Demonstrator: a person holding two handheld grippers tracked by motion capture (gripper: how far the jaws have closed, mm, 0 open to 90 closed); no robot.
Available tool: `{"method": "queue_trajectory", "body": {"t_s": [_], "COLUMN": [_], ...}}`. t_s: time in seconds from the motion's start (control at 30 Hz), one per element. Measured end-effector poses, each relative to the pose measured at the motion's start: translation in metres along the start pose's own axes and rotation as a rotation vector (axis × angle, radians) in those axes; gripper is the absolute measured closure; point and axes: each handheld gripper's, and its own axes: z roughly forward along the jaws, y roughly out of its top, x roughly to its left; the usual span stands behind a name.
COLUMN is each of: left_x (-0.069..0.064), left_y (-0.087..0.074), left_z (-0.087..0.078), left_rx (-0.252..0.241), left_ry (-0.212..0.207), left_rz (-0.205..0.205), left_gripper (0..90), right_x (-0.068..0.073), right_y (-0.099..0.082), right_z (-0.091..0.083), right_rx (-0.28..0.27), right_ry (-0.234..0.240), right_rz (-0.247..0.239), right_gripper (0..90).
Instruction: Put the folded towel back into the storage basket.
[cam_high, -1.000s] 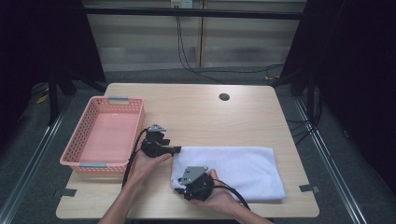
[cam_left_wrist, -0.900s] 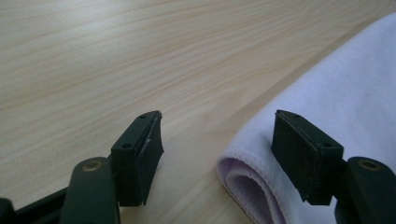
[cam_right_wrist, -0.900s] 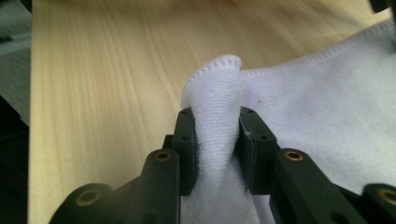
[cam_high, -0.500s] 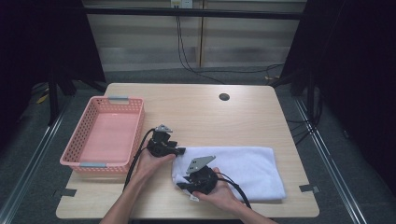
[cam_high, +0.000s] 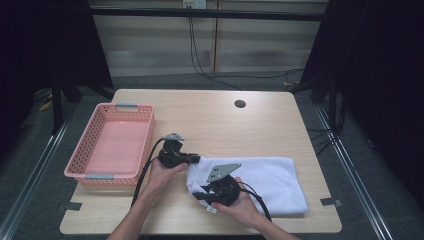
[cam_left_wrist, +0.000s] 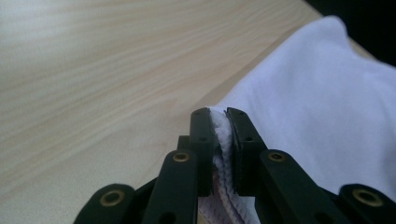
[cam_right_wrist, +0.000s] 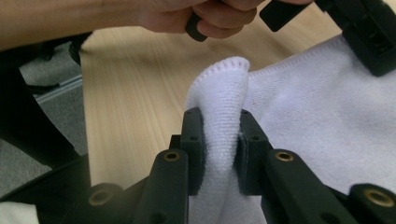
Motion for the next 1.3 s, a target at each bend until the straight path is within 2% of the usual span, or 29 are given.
{"method": "queue_trajectory", "body": {"t_s": [0.1, 0.17, 0.2, 0.3, 0.4, 0.53, 0.63, 0.7, 0.77, 0.87, 0.9, 1.0, 1.07, 1.3], "left_x": [-0.004, -0.006, -0.005, -0.006, -0.008, -0.019, -0.028, -0.032, -0.035, -0.038, -0.040, -0.050, -0.056, -0.077], "left_y": [0.008, 0.013, 0.015, 0.020, 0.032, 0.045, 0.055, 0.060, 0.060, 0.058, 0.057, 0.059, 0.062, 0.070], "left_z": [-0.011, -0.018, -0.023, -0.030, -0.050, -0.072, -0.088, -0.091, -0.085, -0.063, -0.055, -0.029, -0.015, 0.032], "left_rx": [-0.017, -0.046, -0.065, -0.067, -0.074, -0.073, -0.094, -0.093, -0.074, -0.068, -0.063, -0.026, -0.029, 0.002], "left_ry": [-0.010, 0.004, -0.015, 0.003, 0.030, 0.055, 0.076, 0.086, 0.096, 0.061, 0.048, 0.044, 0.037, -0.030], "left_rz": [0.019, 0.006, -0.001, -0.002, 0.006, 0.052, 0.081, 0.094, 0.110, 0.095, 0.097, 0.118, 0.114, 0.114], "left_gripper": [82.3, 82.5, 82.6, 82.6, 82.6, 82.7, 82.6, 82.7, 82.6, 82.5, 82.5, 82.3, 82.2, 81.8], "right_x": [0.001, 0.004, 0.005, 0.007, 0.010, 0.018, 0.025, 0.029, 0.032, 0.030, 0.028, 0.021, 0.015, 0.004], "right_y": [0.006, 0.012, 0.016, 0.024, 0.043, 0.058, 0.070, 0.077, 0.076, 0.064, 0.057, 0.038, 0.025, -0.018], "right_z": [-0.006, -0.010, -0.011, -0.011, -0.013, -0.012, -0.012, -0.015, -0.017, -0.024, -0.027, -0.042, -0.053, -0.093], "right_rx": [-0.029, -0.066, -0.080, -0.095, -0.124, -0.181, -0.216, -0.244, -0.258, -0.262, -0.261, -0.255, -0.257, -0.285], "right_ry": [0.008, 0.001, 0.006, 0.010, 0.020, 0.044, 0.053, 0.069, 0.057, 0.027, 0.024, -0.004, -0.017, -0.111], "right_rz": [0.000, -0.006, -0.009, -0.019, -0.026, -0.044, -0.053, -0.058, -0.066, -0.050, -0.036, -0.004, 0.034, 0.121], "right_gripper": [76.4, 76.4, 76.4, 76.5, 76.5, 76.6, 76.7, 76.8, 76.8, 76.8, 76.8, 76.7, 76.6, 76.3]}}
